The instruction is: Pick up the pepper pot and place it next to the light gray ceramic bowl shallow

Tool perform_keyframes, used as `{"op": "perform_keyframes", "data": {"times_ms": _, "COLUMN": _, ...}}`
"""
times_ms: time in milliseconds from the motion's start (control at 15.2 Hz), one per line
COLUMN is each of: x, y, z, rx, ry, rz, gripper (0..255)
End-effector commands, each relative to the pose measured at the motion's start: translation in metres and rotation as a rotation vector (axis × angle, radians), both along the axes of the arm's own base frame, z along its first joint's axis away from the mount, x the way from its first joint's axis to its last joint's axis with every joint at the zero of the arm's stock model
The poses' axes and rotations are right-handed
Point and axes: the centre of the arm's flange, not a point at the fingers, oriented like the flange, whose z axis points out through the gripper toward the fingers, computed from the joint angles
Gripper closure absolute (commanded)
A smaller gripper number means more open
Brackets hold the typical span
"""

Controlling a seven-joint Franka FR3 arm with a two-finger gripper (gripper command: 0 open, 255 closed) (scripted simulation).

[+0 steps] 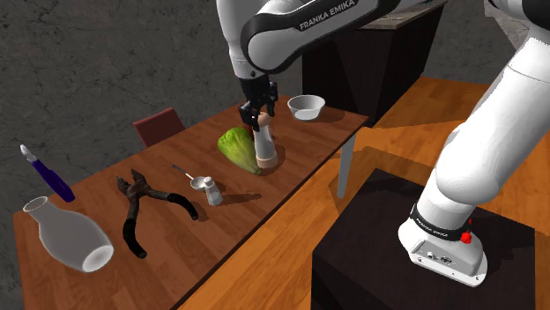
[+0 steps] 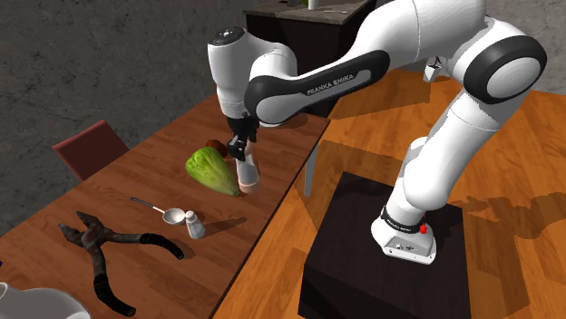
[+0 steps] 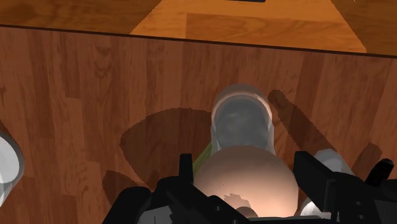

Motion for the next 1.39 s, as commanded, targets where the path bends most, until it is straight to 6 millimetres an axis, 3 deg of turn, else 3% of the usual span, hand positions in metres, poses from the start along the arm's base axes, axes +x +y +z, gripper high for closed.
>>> {"op": "perform_keyframes", "data": {"times_ms": 0, "x": 0.0, "y": 0.0, "z": 0.011, "rx": 0.0, "ry": 0.0, "rz": 0.0, "gripper": 255}}
{"op": "perform_keyframes", "data": {"times_ms": 1320, "x": 0.0, "y": 0.0, "z": 0.116, "rx": 0.0, "ry": 0.0, "rz": 0.0, "gripper": 255}}
